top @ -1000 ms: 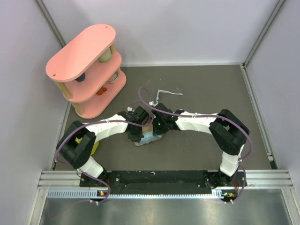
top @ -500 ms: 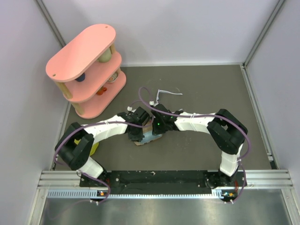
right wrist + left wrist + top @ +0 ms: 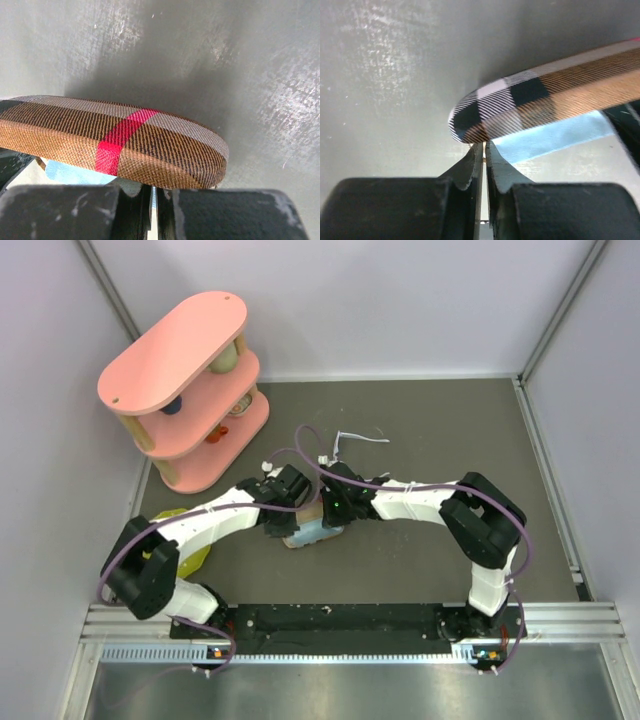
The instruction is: Organize the sunglasses
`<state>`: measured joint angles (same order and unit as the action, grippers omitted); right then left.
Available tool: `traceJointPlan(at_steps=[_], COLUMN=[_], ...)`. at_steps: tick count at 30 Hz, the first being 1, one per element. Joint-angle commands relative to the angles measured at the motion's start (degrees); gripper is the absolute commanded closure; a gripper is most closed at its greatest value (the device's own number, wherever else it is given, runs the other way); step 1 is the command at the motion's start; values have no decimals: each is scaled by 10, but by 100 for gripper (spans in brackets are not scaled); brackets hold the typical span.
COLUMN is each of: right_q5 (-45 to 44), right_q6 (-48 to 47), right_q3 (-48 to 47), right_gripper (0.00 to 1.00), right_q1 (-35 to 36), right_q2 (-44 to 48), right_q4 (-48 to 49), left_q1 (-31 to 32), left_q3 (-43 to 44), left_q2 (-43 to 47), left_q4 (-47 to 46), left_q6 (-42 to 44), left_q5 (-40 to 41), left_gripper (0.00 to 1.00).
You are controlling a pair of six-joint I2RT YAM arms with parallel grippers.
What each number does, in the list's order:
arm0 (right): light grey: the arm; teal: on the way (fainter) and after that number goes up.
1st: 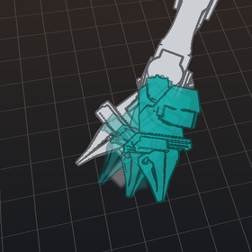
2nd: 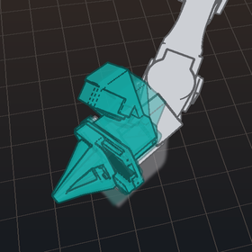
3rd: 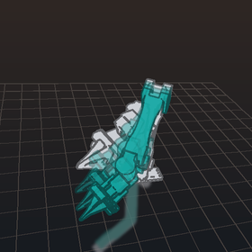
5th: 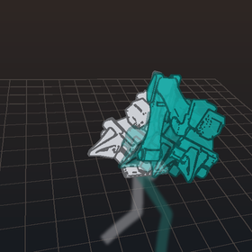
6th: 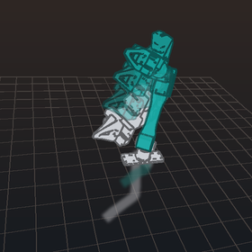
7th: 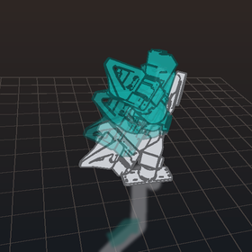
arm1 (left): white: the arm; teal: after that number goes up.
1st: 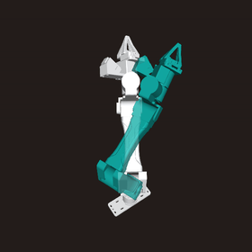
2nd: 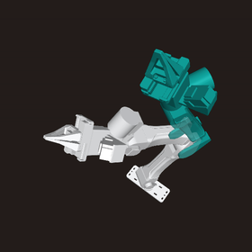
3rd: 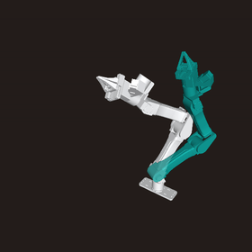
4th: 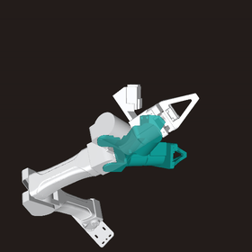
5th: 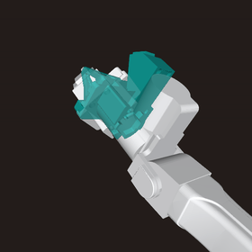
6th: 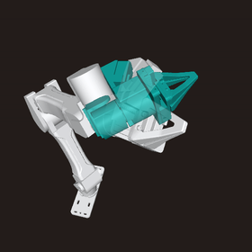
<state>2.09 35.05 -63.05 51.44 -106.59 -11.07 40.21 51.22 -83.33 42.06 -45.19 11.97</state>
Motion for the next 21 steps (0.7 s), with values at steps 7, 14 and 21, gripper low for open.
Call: traceJointPlan(at_steps=[7,14,21], right_q5=[-47,-45,-52], right_q6=[-9,-9,-4], right_q3=[31,32,33], right_gripper=[100,100,100], right_q1=[4,4,4], right_q2=[-63,-67,-74], right_q4=[-62,-65,-70], left_q1=[-2,-3,-2], left_q3=[-38,-54,-38], left_q2=[13,-36,-56], left_q4=[-145,-152,-47], left_q6=[33,31,-6], left_q5=[-99,-84,6], left_gripper=[96,99,99])
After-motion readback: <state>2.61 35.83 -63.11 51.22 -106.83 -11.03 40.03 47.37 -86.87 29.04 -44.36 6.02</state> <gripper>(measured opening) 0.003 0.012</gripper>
